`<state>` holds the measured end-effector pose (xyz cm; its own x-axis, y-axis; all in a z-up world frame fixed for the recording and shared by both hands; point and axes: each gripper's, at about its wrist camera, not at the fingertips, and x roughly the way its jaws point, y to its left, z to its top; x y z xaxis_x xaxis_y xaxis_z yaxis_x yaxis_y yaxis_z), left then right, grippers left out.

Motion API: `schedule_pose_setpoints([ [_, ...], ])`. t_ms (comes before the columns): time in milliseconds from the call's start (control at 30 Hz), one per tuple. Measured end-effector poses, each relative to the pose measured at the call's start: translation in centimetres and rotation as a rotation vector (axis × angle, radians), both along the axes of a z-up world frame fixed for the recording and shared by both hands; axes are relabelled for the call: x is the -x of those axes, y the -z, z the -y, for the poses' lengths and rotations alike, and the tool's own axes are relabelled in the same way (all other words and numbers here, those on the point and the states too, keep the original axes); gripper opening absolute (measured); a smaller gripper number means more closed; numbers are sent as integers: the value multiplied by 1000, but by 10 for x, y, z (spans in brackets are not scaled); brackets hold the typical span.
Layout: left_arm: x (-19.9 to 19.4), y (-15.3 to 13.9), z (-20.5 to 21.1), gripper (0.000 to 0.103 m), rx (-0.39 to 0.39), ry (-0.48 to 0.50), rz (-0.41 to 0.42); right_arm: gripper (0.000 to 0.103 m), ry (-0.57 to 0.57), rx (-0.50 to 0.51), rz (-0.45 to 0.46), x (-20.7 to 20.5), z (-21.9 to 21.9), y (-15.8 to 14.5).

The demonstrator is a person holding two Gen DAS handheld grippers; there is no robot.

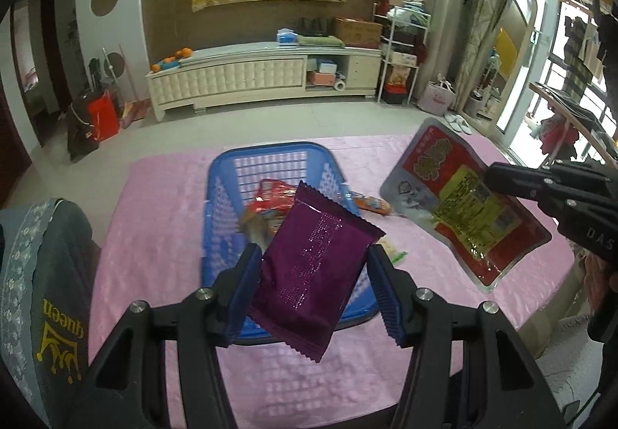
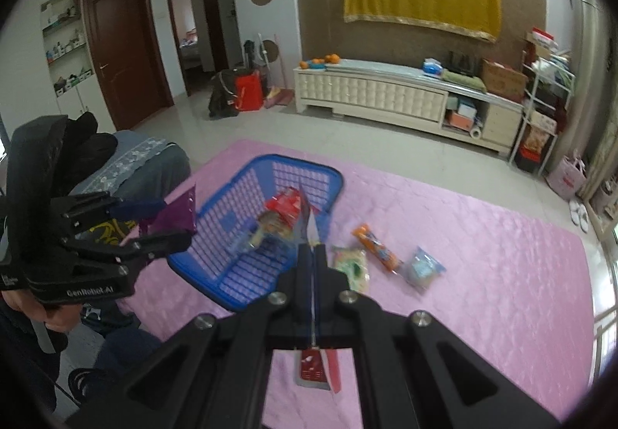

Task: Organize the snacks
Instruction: 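Carry the purple wrapper and spicy pack over the basket with both tools, then open the right tool to drop the spicy pack into the basket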

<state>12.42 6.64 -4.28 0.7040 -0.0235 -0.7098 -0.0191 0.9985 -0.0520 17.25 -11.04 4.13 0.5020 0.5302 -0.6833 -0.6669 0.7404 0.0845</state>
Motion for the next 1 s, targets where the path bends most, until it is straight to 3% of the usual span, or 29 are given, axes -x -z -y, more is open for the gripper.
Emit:
schedule_pose_setpoints([
  [400,1,20,-51,54,36,-51,-26,3,-112,17,-51,-10,-83,26],
  [800,-1,34,-54,54,57,-50,-56,4,-102,89,-170,-21,-111,80],
  [867,-1,35,-50,54,54,-46,-60,14,-90,110,-140,-19,-108,79],
  [900,-1,34,-50,54,53,-46,-62,32,-87,107,-137,-19,-107,78],
  [933,-1,34,-49,54,54,-45,-62,63,-82,95,-140,-19,-104,75],
  [1000,0,32,-50,54,59,-39,-61,90,-77,56,-146,-19,-95,69],
])
